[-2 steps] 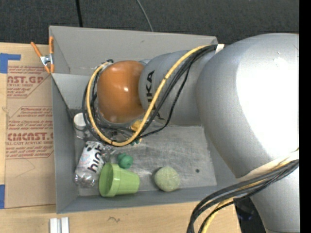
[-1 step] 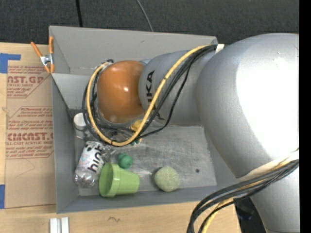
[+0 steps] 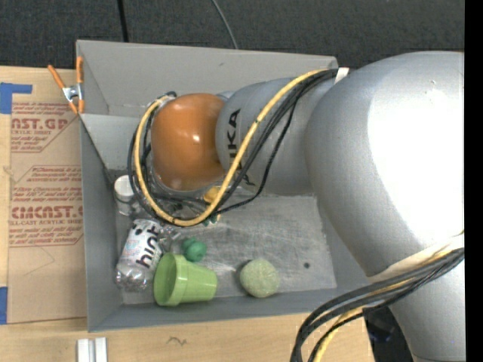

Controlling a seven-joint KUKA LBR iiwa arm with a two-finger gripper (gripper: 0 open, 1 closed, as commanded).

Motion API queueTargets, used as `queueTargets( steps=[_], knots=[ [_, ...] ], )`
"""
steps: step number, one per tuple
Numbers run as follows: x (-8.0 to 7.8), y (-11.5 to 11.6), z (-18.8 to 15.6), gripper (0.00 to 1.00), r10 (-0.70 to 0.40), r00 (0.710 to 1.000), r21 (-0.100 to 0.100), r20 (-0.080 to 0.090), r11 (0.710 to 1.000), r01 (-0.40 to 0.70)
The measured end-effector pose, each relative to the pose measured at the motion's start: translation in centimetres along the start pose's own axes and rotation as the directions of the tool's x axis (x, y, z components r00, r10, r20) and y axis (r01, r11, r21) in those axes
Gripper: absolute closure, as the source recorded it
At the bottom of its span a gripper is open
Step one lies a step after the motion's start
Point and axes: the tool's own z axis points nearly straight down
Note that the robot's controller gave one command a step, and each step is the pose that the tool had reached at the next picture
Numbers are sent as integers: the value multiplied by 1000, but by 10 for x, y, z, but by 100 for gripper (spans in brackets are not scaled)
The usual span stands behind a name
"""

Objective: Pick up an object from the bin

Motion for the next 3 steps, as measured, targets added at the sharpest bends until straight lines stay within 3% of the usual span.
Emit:
queueTargets(
  steps=[3],
  knots=[
    [1, -1, -5, 100, 0, 1000, -5, -14, 1000, 0]
  ],
)
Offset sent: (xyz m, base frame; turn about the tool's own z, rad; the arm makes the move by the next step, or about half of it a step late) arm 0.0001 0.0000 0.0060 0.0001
